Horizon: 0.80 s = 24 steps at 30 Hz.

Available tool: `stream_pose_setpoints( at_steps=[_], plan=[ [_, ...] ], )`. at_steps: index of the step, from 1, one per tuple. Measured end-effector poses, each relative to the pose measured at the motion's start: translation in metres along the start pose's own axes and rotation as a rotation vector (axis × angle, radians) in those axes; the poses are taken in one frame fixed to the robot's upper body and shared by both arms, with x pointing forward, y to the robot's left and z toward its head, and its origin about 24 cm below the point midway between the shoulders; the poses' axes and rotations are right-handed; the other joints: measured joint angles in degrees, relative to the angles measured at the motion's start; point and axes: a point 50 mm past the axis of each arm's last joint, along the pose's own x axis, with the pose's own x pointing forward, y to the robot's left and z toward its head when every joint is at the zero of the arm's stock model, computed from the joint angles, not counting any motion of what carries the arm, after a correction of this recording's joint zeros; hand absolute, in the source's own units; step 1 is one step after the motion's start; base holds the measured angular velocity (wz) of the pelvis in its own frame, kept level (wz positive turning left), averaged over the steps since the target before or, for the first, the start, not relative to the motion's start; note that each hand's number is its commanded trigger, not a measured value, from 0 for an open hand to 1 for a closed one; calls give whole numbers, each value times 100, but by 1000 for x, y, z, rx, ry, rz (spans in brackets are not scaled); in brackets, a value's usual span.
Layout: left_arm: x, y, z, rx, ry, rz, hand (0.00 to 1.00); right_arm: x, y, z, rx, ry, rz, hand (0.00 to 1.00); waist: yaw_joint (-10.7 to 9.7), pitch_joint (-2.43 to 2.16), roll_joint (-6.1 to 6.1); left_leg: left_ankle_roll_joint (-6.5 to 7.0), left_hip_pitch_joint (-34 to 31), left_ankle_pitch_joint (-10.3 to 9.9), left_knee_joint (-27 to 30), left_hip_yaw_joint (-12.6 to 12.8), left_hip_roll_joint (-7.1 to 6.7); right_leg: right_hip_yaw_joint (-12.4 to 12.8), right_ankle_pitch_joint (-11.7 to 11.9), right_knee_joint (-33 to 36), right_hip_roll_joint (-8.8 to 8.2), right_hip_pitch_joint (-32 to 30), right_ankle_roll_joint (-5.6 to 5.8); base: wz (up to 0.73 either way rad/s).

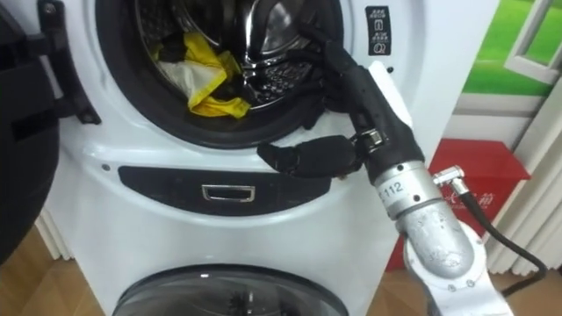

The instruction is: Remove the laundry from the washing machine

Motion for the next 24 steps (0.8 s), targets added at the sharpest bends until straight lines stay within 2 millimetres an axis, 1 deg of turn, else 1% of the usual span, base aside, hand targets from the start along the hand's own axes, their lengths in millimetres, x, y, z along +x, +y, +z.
stream_pose_setpoints(
  at_steps=[1, 2, 4, 5, 7, 8, 9, 10, 12, 13, 15, 17, 20, 21, 22, 24],
  plan=[
    [0, -2, 1, 4, -5, -4, 0, -4, 7, 2, 17, -6, 23, 0, 16, 6, 22, -4, 44, 0, -34, 33, 2, 30, 7, -39, 27, 37, -13, -13],
    [-1, -2, 2, 3, -6, -4, 0, -5, 12, 3, 27, -9, 40, 0, 33, 2, 23, -12, 66, -6, -53, 71, 8, 57, 5, -41, 42, 40, -22, -23],
    [0, -4, 7, 5, -24, -2, 0, -5, 27, 7, 65, -30, 102, 0, 36, 8, 35, -60, 67, -35, -73, 136, 65, 74, 13, -79, 77, 50, -78, -18],
    [0, -3, 9, 7, -32, 4, 0, -5, 30, 8, 72, -36, 121, 0, 36, 5, 31, -71, 51, -42, -72, 135, 77, 75, 18, -112, 92, 52, -87, -3],
    [1, -3, 20, 18, -72, 25, 0, -6, 47, 11, 94, -47, 219, 0, 89, 2, 22, -104, 51, -56, -75, 121, 95, 100, 43, -133, 137, 89, -165, 9],
    [1, -3, 22, 19, -81, 25, 0, -6, 51, 11, 98, -47, 247, 0, 93, 3, 22, -105, 60, -58, -74, 100, 92, 99, 33, -135, 142, 108, -185, 16],
    [0, -4, 25, 23, -95, 26, 0, -7, 59, 12, 108, -51, 297, 0, 129, 0, 15, -106, 78, -59, -76, 84, 90, 93, 5, -136, 143, 108, -206, 7],
    [0, -4, 26, 24, -102, 28, 0, -8, 64, 13, 116, -53, 339, 0, 208, -5, 8, -121, 100, -75, -85, 82, 94, 92, -13, -144, 147, 113, -218, 0],
    [0, -5, 25, 26, -100, 28, 0, -10, 70, 14, 120, -49, 393, 0, 261, -20, -17, -130, 117, -89, -108, 64, 91, 81, -52, -144, 146, 123, -231, 0],
    [0, -5, 24, 28, -94, 25, 0, -10, 71, 14, 119, -46, 415, 0, 332, -31, -32, -133, 137, -91, -129, 50, 89, 80, -59, -142, 145, 140, -231, 0],
    [0, -6, 21, 32, -83, 21, 0, -10, 72, 14, 122, -43, 433, 0, 382, -32, -50, -135, 151, -92, -168, 23, 84, 54, -57, -217, 146, 218, -233, 5],
    [0, -7, 18, 37, -70, 15, 0, -10, 74, 14, 125, -40, 442, 0, 396, -28, -56, -135, 146, -104, -178, -18, 79, 16, -58, -229, 141, 229, -233, 10],
    [0, -8, 16, 41, -56, 14, 0, -10, 75, 15, 131, -44, 447, 0, 413, -5, -41, -137, 136, -150, -177, -19, 78, 15, -74, -267, 141, 239, -228, 0],
    [0, -8, 16, 45, -58, 12, 0, -10, 76, 16, 133, -50, 450, 0, 418, 4, -34, -136, 138, -158, -184, -20, 77, 19, -81, -318, 140, 268, -218, 0],
    [0, -9, 17, 50, -62, 10, 0, -10, 77, 18, 135, -56, 455, 0, 408, 23, -21, -134, 140, -174, -187, -19, 72, 23, -94, -325, 140, 290, -212, 0],
    [0, -9, 18, 53, -65, 9, 0, -10, 78, 18, 138, -59, 459, 0, 401, 24, -19, -137, 147, -203, -179, -19, 63, 24, -124, -322, 141, 301, -210, 0]
  ],
)
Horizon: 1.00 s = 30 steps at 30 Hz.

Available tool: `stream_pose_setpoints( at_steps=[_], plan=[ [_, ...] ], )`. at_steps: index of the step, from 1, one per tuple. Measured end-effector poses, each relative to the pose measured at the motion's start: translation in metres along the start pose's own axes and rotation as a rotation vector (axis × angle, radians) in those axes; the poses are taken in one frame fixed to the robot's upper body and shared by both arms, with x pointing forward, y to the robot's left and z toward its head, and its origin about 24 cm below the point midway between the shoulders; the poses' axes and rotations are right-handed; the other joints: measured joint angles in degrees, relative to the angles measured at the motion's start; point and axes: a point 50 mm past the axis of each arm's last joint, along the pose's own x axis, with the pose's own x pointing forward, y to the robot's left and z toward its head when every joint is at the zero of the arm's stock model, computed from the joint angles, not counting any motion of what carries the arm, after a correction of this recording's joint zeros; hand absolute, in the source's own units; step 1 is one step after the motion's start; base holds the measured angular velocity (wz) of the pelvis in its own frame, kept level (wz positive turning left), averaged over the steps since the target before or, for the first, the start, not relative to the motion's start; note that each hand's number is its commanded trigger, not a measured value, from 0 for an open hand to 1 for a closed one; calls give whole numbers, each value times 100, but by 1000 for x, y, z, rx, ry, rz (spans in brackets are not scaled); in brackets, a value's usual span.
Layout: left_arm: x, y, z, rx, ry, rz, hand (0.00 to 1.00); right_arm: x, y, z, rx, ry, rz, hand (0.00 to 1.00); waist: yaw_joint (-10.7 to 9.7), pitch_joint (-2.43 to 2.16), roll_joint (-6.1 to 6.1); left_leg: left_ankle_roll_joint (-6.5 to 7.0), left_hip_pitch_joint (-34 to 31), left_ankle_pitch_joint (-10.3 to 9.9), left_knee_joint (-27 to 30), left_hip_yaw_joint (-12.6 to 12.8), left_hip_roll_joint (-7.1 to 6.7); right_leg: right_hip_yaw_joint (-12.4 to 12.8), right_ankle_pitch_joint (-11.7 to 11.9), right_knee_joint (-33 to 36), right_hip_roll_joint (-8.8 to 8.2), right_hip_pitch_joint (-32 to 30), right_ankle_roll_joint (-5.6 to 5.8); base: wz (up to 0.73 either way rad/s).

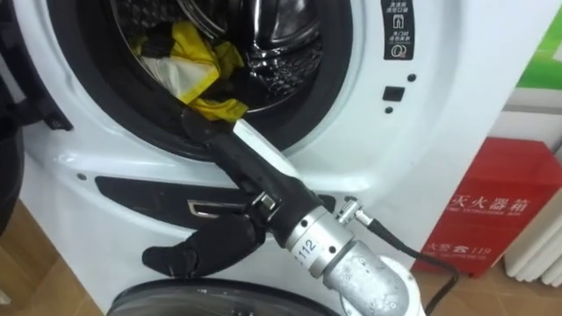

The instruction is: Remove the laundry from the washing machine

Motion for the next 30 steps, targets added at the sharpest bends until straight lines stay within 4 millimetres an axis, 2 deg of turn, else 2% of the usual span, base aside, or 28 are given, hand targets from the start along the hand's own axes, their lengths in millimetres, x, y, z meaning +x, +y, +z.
stream_pose_setpoints(
  at_steps=[5, 9, 13, 15, 20, 23, 25, 30],
  plan=[
    [0, 0, 2, 1, -5, 0, 0, 1, 3, 4, 4, -19, 3, 0, -21, 6, 10, -4, 4, -10, -7, -3, -7, -15, -23, -6, -3, 1, -4, 1],
    [0, 0, 0, 1, -3, 0, 0, 1, -6, 6, -27, -21, -31, 0, -62, 0, -18, -1, 32, -15, -5, -48, -25, -88, -29, -7, -22, 38, 0, 8],
    [0, 1, -7, -24, 23, 5, 0, 0, -25, 13, -89, -40, -108, 0, -44, 53, -104, 14, 56, -24, -12, -72, -57, -103, -81, -1, -44, 61, 33, 3],
    [0, 1, -11, -34, 40, 6, 0, 0, -32, 16, -109, -48, -136, 0, -46, 62, -137, 21, 70, -30, -11, -107, -66, -109, -87, -7, -52, 77, 42, 5],
    [-1, 3, -18, -62, 67, 12, 0, 3, -51, 28, -185, -86, -235, 0, -57, 17, -230, 49, 75, -47, -6, -184, -91, -207, -97, -13, -88, 122, 60, 9],
    [-1, 4, -21, -67, 79, 15, 0, 7, -59, 35, -238, -103, -277, 0, -58, 18, -230, 60, 81, -54, -2, -227, -110, -268, -100, -4, -89, 154, 68, 9],
    [0, 5, -20, -71, 87, 20, 0, 6, -65, 37, -248, -111, -307, 0, -58, 16, -233, 72, 98, -60, -3, -352, -163, -334, -115, -2, -93, 203, 93, 21],
    [-1, 5, -23, -43, 109, 20, 0, 16, -77, 45, -310, -123, -341, 0, -29, 12, -253, 76, 109, -61, 10, -381, -163, -409, -116, 10, -112, 219, 95, 5]
  ],
)
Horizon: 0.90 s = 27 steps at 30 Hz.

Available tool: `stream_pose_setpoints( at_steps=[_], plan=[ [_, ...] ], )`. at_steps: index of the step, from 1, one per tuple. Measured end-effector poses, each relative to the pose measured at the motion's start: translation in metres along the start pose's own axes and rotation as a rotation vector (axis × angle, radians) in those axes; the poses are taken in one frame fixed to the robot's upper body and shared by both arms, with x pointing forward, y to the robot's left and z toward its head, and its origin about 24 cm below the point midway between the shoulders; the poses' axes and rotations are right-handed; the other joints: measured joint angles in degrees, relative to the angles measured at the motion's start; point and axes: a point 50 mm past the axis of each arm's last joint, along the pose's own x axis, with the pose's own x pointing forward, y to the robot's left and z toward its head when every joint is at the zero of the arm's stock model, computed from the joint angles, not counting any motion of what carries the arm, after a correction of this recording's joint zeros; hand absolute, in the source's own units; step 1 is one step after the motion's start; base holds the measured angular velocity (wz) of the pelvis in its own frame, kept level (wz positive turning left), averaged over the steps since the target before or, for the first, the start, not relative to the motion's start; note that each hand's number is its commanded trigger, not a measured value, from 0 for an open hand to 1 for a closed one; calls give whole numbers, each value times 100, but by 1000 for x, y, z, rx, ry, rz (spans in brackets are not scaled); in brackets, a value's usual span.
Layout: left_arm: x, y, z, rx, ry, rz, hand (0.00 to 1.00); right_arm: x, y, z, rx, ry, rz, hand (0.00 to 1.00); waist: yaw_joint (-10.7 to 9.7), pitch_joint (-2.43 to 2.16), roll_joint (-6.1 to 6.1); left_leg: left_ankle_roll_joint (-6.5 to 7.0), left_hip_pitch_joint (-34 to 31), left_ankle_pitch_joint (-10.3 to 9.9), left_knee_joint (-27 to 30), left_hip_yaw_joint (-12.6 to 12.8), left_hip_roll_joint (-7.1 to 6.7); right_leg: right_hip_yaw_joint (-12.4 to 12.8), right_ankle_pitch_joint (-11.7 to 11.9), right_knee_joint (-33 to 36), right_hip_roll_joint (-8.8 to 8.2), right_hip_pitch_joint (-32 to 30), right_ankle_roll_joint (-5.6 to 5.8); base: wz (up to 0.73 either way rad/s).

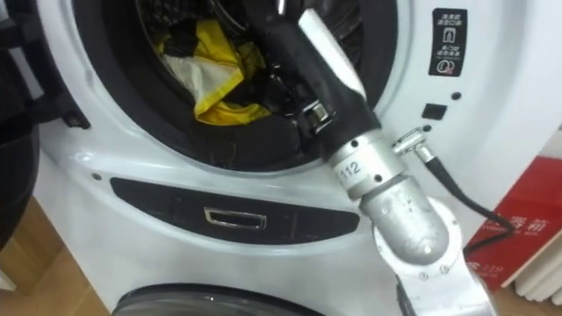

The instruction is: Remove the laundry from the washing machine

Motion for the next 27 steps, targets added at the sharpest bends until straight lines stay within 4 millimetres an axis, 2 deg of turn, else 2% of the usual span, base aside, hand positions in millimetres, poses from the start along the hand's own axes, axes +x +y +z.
stream_pose_setpoints(
  at_steps=[8, 11, 14, 20, 23, 27],
  plan=[
    [-1, 0, -3, 19, 17, -17, 0, 13, -8, -3, -158, 37, -28, 0, 144, 15, -61, 1, 46, -8, 2, -67, 1, -64, -4, -5, -1, 65, 6, 3],
    [-1, 1, -1, 28, 13, -16, 0, 19, -14, -16, -199, 103, -26, 0, 227, 17, -92, 5, 59, -10, 1, -78, 0, -154, -11, -5, -48, 93, 18, 4],
    [0, 1, 0, 40, 25, -13, 0, 26, -17, -26, -226, 162, -26, 0, 303, 41, -144, 5, 47, -9, 2, -98, -16, -176, -11, -5, -29, 93, 18, 2],
    [-1, 1, -2, 52, 61, -24, 0, 30, -17, -40, -306, 239, -36, 0, 323, 7, -227, 10, 53, -12, 11, -109, -22, -232, -11, 1, -19, 113, 18, 1],
    [-1, 3, 8, 39, 27, -14, 0, 33, -18, -51, -321, 289, -26, 0, 335, 7, -251, 10, 39, -14, 24, -121, -33, -239, -11, 1, -28, 147, 18, 1],
    [1, 8, 15, 74, 10, 3, 0, 37, -24, -68, -350, 380, -6, 0, 326, -2, -341, 6, -66, -10, 165, -201, -65, -317, -29, 2, -70, 88, 28, 10]
  ],
)
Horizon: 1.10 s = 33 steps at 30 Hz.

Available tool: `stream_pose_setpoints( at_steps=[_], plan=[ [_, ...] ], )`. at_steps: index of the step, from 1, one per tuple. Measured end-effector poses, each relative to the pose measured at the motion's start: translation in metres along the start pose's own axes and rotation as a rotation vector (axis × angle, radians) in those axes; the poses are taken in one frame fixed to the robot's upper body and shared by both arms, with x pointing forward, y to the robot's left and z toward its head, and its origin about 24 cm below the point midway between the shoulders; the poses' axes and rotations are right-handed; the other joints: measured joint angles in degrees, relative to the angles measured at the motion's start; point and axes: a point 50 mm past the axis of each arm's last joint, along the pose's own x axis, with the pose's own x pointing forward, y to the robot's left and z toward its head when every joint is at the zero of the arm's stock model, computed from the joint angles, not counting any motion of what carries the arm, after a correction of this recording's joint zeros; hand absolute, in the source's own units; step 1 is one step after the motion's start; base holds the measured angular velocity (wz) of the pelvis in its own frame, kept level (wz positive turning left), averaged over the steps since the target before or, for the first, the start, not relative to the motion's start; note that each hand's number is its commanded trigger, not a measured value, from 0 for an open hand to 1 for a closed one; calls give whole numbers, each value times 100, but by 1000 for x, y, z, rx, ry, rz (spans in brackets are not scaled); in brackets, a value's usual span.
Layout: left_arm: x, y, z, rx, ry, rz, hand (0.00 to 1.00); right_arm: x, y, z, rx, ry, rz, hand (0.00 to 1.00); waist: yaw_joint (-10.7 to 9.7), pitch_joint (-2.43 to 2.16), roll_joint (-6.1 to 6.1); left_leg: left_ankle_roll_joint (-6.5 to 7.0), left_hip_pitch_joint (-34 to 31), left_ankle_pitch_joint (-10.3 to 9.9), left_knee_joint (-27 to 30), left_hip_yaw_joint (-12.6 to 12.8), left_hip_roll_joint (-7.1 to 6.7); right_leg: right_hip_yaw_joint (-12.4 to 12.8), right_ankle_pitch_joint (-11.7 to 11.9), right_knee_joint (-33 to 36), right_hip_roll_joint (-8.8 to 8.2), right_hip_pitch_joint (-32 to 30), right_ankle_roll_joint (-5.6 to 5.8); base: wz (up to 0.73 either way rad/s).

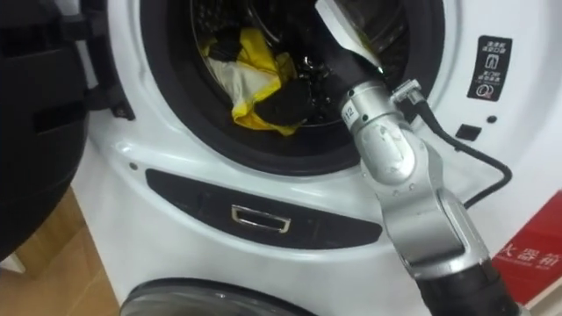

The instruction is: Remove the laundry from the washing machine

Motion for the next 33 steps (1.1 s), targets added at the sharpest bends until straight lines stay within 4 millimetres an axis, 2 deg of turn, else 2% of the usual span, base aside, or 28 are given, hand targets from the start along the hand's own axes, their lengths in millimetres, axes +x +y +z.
stream_pose_setpoints(
  at_steps=[2, 4, 7, 14, 16, 20, 24, 26, 33],
  plan=[
    [1, 2, -2, 4, 12, -5, 0, 3, 0, -8, -7, 44, 15, 0, 1, -12, -62, 5, -18, 7, 35, -56, -24, -5, -44, 11, -8, -9, 21, 18],
    [1, 6, -5, 8, 21, 4, 0, 9, -3, -14, -16, 90, 30, 0, 11, -49, -167, 9, -60, 26, 50, -114, -43, -92, -49, 11, -19, -39, 31, 17],
    [2, 9, -8, 5, 37, 14, 0, 18, -9, -23, -32, 151, 73, 0, 47, -50, -274, 12, -52, 27, 49, -193, -56, -158, -27, 1, -7, 5, 19, 14],
    [5, 18, 4, -12, 10, 35, 0, 22, -2, -27, -81, 180, 208, 0, 148, -20, -299, 18, -18, 20, 36, -211, -43, -192, -16, 2, 7, 86, 14, 1],
    [6, 23, 13, -17, -19, 46, 0, 21, 0, -30, -82, 192, 246, 0, 184, 50, -276, 16, 38, -19, 25, -216, -45, -187, -14, 2, 11, 165, 12, 0],
    [7, 26, 18, 1, -36, 55, 0, 19, 2, -33, -99, 206, 301, 0, 305, 66, -255, -4, 78, -37, 18, -178, -25, -150, -13, 5, -1, 131, 14, -6],
    [8, 33, 15, 27, -35, 72, 0, 18, 3, -29, -99, 183, 321, 0, 333, 66, -254, -6, 59, -19, -6, -176, -20, -139, -8, 0, 26, 109, 4, 0],
    [9, 36, 14, 30, -35, 81, 0, 17, 3, -26, -120, 166, 324, 100, 332, 65, -253, -6, 58, -15, -8, -174, -22, -142, -7, 1, 36, 84, 2, -2],
    [10, 42, 14, 58, -50, 94, 0, 16, 7, -7, -170, 97, 327, 100, 353, 58, -242, -47, 75, -4, -101, -31, 59, -137, 13, 10, 83, 13, -31, -11]
  ],
)
